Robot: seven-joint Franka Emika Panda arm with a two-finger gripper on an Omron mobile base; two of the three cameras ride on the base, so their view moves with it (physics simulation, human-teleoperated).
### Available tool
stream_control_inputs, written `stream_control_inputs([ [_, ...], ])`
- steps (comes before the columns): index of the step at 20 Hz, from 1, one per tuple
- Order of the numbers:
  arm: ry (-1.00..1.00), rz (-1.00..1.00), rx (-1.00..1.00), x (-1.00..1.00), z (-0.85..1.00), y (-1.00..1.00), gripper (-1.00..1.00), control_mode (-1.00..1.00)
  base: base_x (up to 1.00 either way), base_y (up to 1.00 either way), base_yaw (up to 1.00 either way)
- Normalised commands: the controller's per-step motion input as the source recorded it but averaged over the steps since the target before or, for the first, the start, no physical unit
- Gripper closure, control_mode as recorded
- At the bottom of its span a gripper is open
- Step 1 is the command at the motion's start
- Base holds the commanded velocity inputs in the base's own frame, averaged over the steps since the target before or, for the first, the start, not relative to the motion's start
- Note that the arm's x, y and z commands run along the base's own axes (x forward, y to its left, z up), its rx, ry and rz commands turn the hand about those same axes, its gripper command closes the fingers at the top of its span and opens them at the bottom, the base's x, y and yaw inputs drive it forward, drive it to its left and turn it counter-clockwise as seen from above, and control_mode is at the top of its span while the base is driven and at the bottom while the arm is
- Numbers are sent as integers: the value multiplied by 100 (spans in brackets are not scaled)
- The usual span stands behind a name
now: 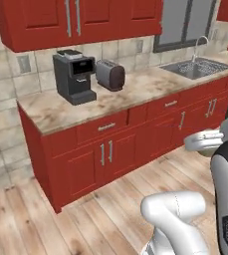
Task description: Retrieve the sausage and cheese from the fridge and place them on the cutting board on the counter.
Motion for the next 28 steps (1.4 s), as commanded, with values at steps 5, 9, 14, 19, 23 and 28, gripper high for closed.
stream_control_inputs([
  [5, 0, 0, 0, 0, 0, 0, 100, 100, 0, -66, -82],
  [9, 0, 0, 0, 0, 0, 0, 100, 100, 20, -66, -72],
  [14, 0, 0, 0, 0, 0, 0, 100, 100, 20, -58, -73],
  [19, 0, 0, 0, 0, 0, 0, 100, 100, 80, -35, -52],
  [23, 0, 0, 0, 0, 0, 0, 100, 100, 100, -7, -32],
  [28, 0, 0, 0, 0, 0, 0, 100, 100, 100, 0, -20],
])
